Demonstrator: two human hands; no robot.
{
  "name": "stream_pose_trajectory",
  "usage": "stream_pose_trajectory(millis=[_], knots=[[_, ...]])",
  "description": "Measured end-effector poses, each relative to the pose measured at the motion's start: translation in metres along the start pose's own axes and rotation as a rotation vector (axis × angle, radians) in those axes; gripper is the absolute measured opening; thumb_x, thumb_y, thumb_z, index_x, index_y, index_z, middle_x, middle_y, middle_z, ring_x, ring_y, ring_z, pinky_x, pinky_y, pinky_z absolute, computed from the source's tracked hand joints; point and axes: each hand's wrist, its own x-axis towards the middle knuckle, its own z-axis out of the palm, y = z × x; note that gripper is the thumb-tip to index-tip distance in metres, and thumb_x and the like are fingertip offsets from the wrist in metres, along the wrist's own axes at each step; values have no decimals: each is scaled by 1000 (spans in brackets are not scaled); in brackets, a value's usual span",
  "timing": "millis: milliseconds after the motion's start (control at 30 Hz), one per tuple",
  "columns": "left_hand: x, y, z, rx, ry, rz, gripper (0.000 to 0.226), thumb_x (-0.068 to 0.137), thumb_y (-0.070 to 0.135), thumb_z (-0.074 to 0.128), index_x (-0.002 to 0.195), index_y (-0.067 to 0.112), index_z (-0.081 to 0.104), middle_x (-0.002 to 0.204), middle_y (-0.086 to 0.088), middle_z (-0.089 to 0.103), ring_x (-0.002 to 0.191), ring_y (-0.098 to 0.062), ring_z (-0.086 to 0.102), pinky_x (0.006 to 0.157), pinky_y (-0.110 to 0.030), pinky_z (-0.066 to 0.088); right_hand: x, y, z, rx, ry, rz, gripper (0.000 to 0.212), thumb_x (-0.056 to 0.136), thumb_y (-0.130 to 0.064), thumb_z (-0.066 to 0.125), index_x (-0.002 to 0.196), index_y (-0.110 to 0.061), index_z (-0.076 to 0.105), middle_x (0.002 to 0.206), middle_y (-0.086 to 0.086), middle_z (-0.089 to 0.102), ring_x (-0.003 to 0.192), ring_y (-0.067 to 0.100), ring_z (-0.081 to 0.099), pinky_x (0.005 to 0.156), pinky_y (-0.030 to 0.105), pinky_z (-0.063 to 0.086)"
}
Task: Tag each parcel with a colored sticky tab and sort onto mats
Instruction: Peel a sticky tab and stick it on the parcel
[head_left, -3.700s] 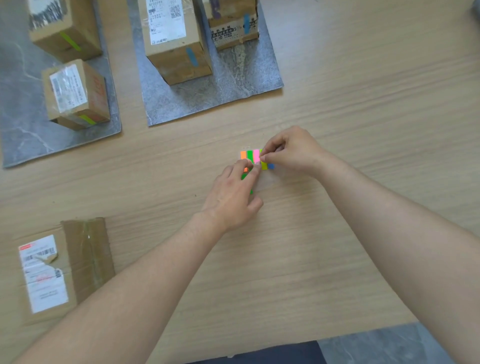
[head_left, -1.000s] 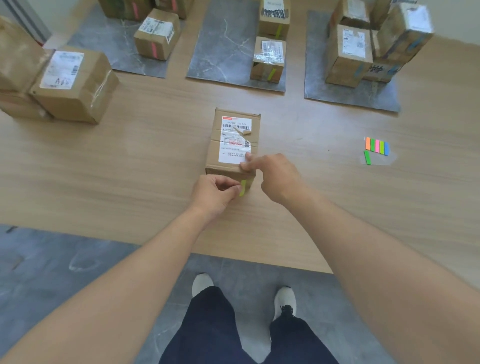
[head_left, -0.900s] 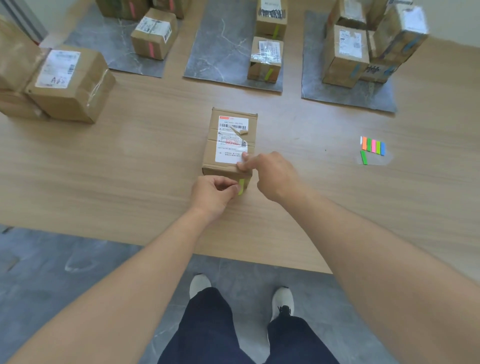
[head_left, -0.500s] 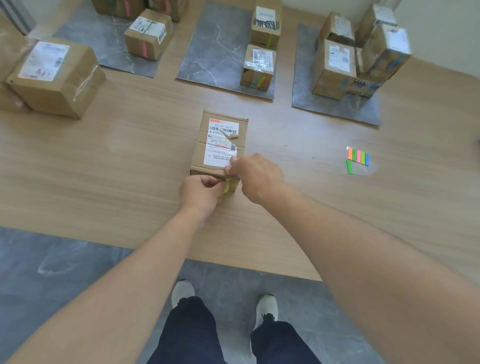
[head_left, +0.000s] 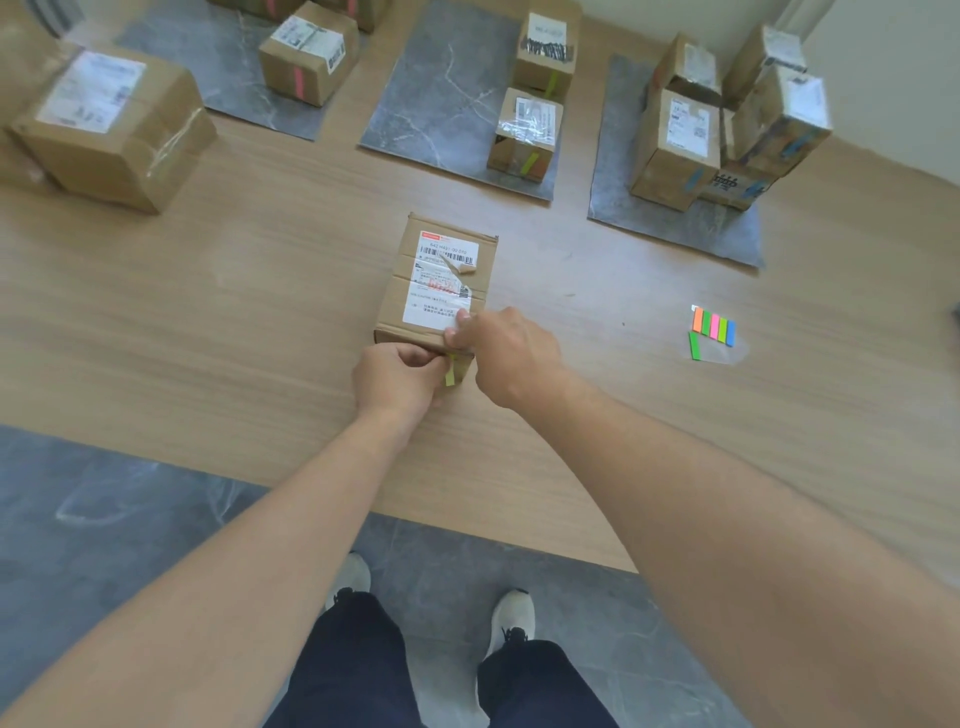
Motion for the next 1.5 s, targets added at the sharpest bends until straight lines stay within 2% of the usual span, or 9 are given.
stream_pose_trajectory(millis=[233, 400, 733, 1000, 1167, 1267, 1367, 1433, 1500], knots=[[0, -2, 3, 62, 28, 17, 14, 72, 24, 80, 60, 19, 74, 62, -2, 71, 58, -21, 71, 60, -43, 63, 0, 2, -1, 2, -8, -12, 36, 105, -28, 46, 139, -29, 58, 127, 8, 57, 113, 34, 59, 78, 35, 42], [2, -9, 0, 83, 26, 10, 26, 72, 32, 84, 60, 13, 73, 60, -3, 71, 55, -22, 71, 60, -44, 63, 0, 6, -1, -4, -6, -31, 36, 106, -28, 45, 141, -31, 56, 130, 7, 56, 116, 33, 59, 80, 36, 43], [-7, -5, 2, -50, -64, -6, 20, 87, 18, 77, 69, 10, 71, 77, -10, 76, 76, -36, 74, 64, -57, 61, 0, 7, -1, -19, 7, -40, 34, 108, -31, 41, 137, -28, 58, 126, 6, 58, 111, 32, 60, 76, 35, 40], [-8, -7, -23, -3, -74, 19, 31, 82, 37, 82, 72, 8, 74, 76, -12, 75, 75, -35, 73, 65, -51, 63, -1, 7, 0, -23, 26, -56, 33, 107, -26, 46, 137, -30, 58, 124, 6, 59, 111, 33, 61, 76, 35, 42], [9, -12, -60, -72, 105, -168, 54, 101, 50, 47, 83, 6, 71, 90, -16, 75, 77, -34, 74, 59, -40, 60, -1, 8, 4, -15, 45, -58, 38, 108, -25, 41, 143, -32, 54, 125, 8, 58, 111, 37, 60, 76, 35, 40], [22, 4, -66, -198, 153, -227, 55, 106, 47, 32, 112, 5, 66, 111, -17, 70, 90, -36, 70, 72, -40, 59, -2, 9, 8, -5, 36, -71, 53, 102, -13, 42, 149, -37, 48, 147, 1, 53, 123, 34, 56, 89, 39, 47], [28, 25, -60, -272, 55, -166, 54, 108, 43, 27, 141, 10, 53, 136, -16, 60, 109, -28, 61, 94, -37, 49, 0, 8, 19, 177, 149, -44, 59, 92, -1, 48, 140, -33, 59, 152, -10, 50, 129, 26, 53, 101, 39, 45], [32, 35, -55, -251, -15, -122, 53, 109, 42, 25, 146, 13, 49, 145, -13, 54, 126, -26, 54, 103, -36, 42, 2, 4, 31, 484, 360, 57, 56, 89, 1, 48, 135, -24, 64, 147, -8, 54, 127, 22, 55, 104, 38, 45], [37, 41, -53, -226, -75, -102, 53, 108, 42, 24, 146, 14, 49, 147, -10, 53, 134, -24, 50, 107, -34, 38, 8, -3, 37, 817, 478, 232, 53, 94, -5, 45, 144, -20, 56, 147, -2, 52, 127, 21, 54, 111, 38, 41]])
